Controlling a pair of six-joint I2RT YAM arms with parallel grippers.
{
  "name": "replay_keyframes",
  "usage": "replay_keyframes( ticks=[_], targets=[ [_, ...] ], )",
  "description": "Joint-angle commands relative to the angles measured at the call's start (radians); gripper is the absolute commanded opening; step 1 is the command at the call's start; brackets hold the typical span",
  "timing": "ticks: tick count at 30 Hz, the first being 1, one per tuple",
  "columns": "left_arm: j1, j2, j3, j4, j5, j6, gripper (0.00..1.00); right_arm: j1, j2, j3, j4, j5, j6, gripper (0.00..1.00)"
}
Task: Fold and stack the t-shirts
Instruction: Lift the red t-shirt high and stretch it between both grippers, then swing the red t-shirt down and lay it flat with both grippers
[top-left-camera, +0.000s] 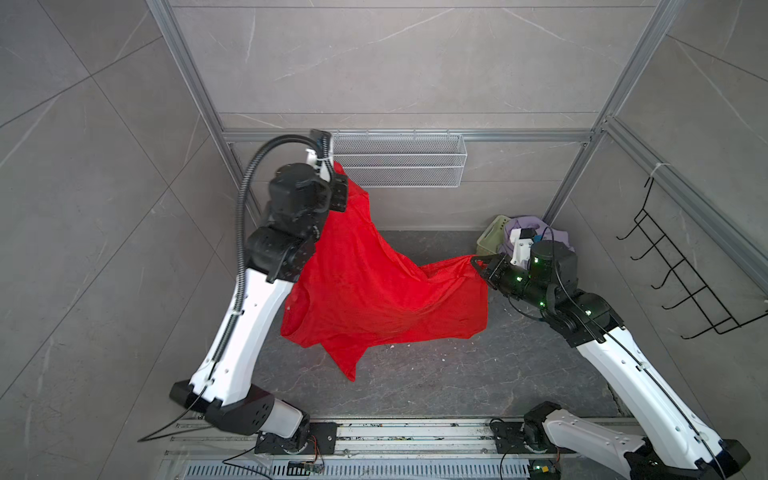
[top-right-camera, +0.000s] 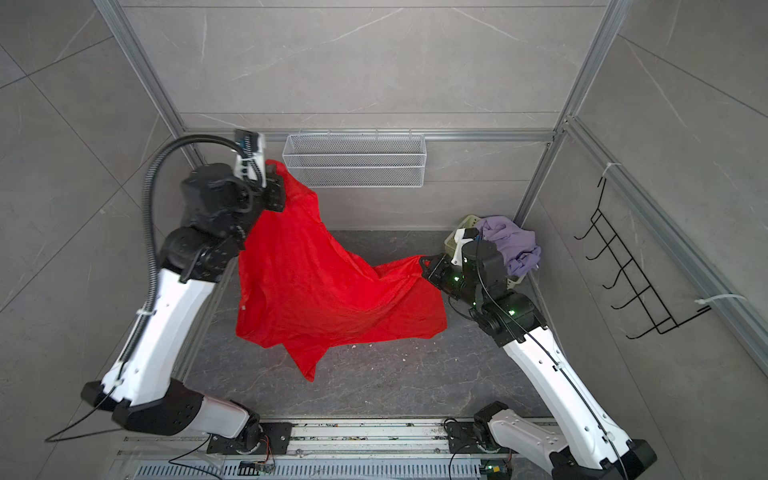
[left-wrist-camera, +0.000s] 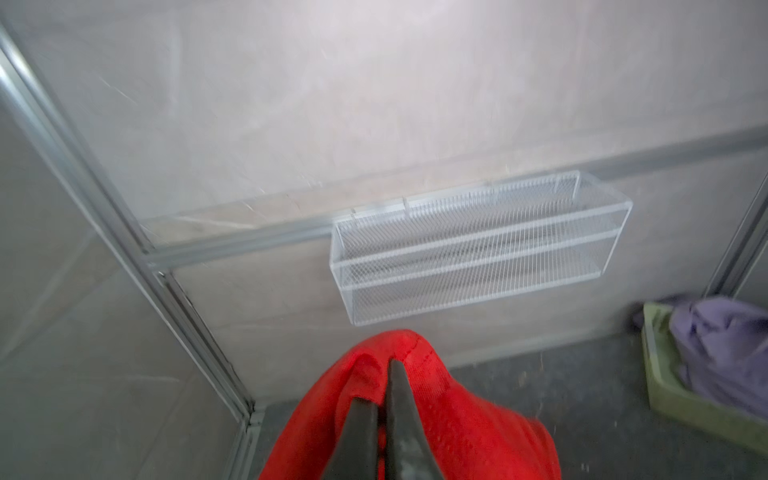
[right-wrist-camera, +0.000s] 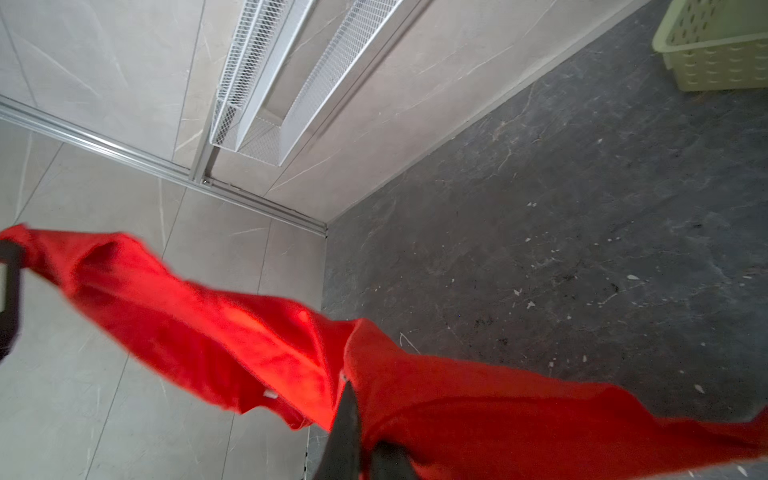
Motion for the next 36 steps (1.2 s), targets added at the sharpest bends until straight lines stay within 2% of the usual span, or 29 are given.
replay_keyframes(
  ticks=[1,5,10,15,21,24,28,33,36],
  targets=[
    [0.026,-0.103,0.030,0.077,0.014,-0.030,0.00,0.004,-0.001,0.088,0.019,0.034,-0.049,0.00],
    [0.063,-0.185,0.029,0.103,-0.012,0.022,0.00,0.005,0.050,0.258,-0.029,-0.081,-0.126,0.00],
    [0.068,-0.330,0.013,0.241,-0.122,0.189,0.00,0.019,0.082,0.419,-0.040,-0.208,-0.170,0.00],
    [0.068,-0.439,0.051,0.326,-0.118,0.313,0.00,0.050,0.093,0.506,0.016,-0.314,-0.187,0.00],
    [0.067,-0.445,0.200,0.337,-0.047,0.396,0.00,0.105,0.121,0.583,0.061,-0.384,-0.202,0.00],
    [0.066,-0.412,0.267,0.305,-0.011,0.392,0.00,0.114,0.116,0.565,0.094,-0.366,-0.199,0.00],
    [0.065,-0.352,0.263,0.274,-0.019,0.373,0.00,0.114,0.089,0.465,0.125,-0.251,-0.180,0.00],
    [0.067,-0.249,0.127,0.264,-0.071,0.349,0.00,0.114,0.085,0.311,0.141,-0.109,-0.160,0.00],
    [0.080,-0.176,0.022,0.273,-0.067,0.291,0.00,0.114,0.113,0.260,0.097,-0.030,-0.171,0.00]
  ],
)
